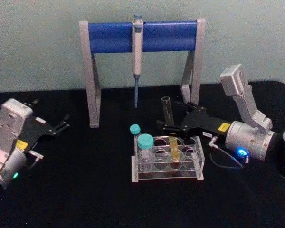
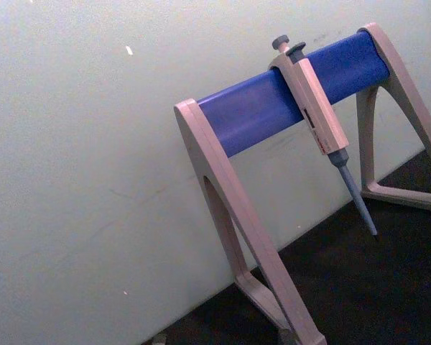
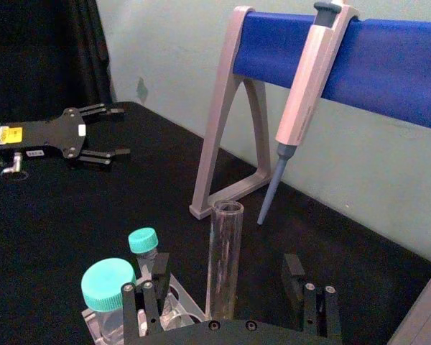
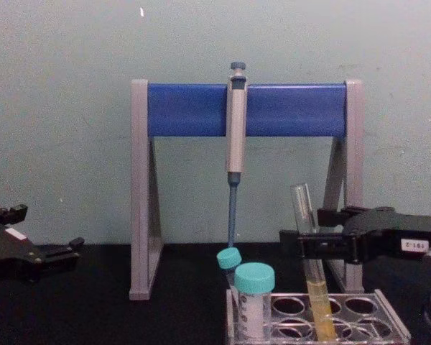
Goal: Pick up the test tube from the test tube rack, shake it, then place it back into the test tube rack.
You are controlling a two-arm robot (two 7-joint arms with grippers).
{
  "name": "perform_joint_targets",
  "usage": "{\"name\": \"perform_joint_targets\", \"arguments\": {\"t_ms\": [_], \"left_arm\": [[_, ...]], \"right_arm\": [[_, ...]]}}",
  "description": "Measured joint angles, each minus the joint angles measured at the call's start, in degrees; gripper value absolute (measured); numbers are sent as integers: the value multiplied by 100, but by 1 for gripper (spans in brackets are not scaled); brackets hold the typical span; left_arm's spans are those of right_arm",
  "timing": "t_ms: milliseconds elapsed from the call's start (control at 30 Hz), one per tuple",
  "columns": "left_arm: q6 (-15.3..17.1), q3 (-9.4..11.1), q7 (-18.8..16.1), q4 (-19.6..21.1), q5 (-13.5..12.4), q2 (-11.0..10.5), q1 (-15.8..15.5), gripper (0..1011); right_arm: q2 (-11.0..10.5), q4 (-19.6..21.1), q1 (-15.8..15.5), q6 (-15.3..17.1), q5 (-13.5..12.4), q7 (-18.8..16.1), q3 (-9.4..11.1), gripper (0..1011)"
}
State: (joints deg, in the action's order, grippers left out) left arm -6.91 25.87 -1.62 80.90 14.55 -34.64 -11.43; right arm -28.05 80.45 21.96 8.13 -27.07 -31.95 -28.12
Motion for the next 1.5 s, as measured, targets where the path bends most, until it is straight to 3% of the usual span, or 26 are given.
{"name": "perform_joint_targets", "arguments": {"t_ms": [1100,1267,1500], "left_arm": [[0,0,0,0,0,0,0,1001],[0,0,0,0,0,0,0,1001],[0,0,0,0,0,0,0,1001]], "right_arm": [[7,-45,17,-86,-29,-24,-5,1000],[7,-43,17,-83,-28,-22,-5,903],[7,-42,17,-82,-26,-20,-5,684]]}}
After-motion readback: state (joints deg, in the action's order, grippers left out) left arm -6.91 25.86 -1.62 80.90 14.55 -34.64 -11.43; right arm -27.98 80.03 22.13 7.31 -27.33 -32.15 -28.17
